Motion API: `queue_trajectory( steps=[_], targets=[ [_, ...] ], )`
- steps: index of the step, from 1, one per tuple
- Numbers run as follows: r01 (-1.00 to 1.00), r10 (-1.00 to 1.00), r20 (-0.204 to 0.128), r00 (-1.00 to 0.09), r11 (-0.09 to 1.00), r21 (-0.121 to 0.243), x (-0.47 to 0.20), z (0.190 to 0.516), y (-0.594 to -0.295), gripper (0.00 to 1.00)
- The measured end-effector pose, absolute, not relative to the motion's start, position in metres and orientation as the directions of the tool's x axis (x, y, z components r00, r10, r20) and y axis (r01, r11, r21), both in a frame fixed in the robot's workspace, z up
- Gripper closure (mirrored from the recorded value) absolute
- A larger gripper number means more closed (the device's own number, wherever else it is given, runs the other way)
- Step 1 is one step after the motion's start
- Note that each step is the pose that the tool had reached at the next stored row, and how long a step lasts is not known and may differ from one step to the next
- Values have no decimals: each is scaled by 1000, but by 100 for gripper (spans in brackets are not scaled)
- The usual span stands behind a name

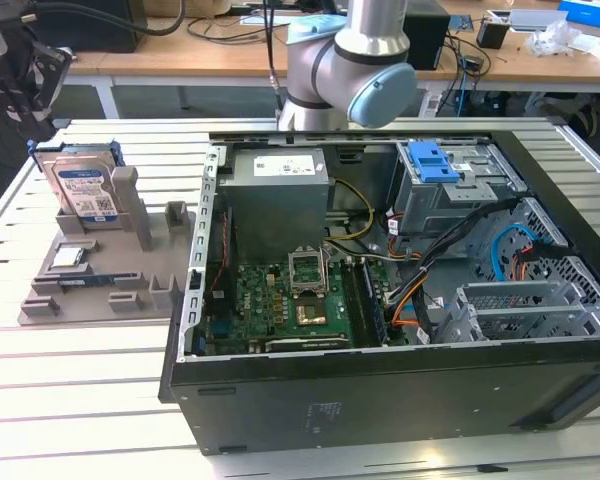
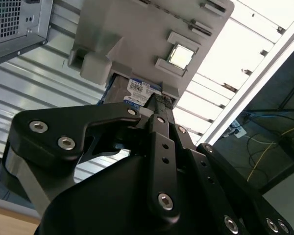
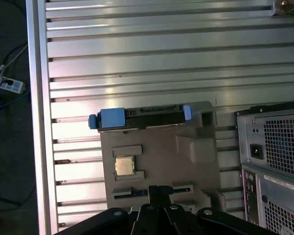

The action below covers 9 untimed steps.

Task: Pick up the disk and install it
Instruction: 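Reach for the disk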

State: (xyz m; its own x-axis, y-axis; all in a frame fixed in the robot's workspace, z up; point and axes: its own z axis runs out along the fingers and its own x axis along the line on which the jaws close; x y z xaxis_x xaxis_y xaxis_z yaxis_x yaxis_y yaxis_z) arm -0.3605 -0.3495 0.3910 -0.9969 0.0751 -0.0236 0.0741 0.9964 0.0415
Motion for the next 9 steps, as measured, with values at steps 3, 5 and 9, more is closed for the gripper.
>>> queue_trajectory(
  steps=[3, 5, 9],
  targets=[
    [74, 75, -24, -997, 996, 41, -370, 390, -340, 90],
    [74, 75, -24, -997, 996, 41, -372, 390, -338, 90],
    [74, 75, -24, -997, 996, 41, -372, 390, -338, 90]
  ],
)
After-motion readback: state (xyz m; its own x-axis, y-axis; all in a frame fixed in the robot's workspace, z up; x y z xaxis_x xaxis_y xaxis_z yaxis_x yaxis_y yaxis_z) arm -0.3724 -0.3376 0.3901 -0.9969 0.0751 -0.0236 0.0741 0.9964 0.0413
